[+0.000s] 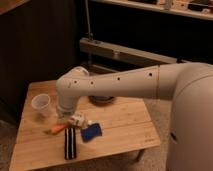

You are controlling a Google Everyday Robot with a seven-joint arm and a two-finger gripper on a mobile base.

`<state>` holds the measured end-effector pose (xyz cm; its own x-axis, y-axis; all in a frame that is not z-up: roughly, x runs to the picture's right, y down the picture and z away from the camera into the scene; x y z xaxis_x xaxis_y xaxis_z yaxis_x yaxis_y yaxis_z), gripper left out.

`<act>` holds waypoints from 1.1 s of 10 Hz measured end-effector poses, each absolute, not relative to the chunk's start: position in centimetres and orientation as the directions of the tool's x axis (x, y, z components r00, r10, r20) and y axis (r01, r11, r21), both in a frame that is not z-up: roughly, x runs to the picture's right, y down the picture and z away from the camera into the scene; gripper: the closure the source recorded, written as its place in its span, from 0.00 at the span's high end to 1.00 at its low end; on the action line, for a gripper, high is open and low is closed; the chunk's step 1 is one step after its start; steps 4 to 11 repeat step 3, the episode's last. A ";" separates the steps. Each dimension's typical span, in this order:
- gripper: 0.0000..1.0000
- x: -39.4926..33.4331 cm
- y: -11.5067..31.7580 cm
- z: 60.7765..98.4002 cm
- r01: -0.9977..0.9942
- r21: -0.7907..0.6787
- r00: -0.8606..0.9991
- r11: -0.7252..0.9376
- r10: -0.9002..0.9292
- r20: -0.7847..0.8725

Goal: Knock the bottle over

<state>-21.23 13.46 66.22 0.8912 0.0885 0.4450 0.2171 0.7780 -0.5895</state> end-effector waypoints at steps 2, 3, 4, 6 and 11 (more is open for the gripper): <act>0.02 -21.1 13.4 66.3 0.214 -0.590 0.892 0.779 0.090 0.443; 0.02 -21.2 13.4 66.2 0.216 -0.589 0.891 0.779 0.089 0.445; 0.02 -21.2 13.4 66.2 0.216 -0.589 0.891 0.779 0.089 0.445; 0.02 -21.2 13.4 66.2 0.216 -0.589 0.891 0.779 0.089 0.445; 0.02 -21.2 13.4 66.2 0.216 -0.589 0.891 0.779 0.089 0.445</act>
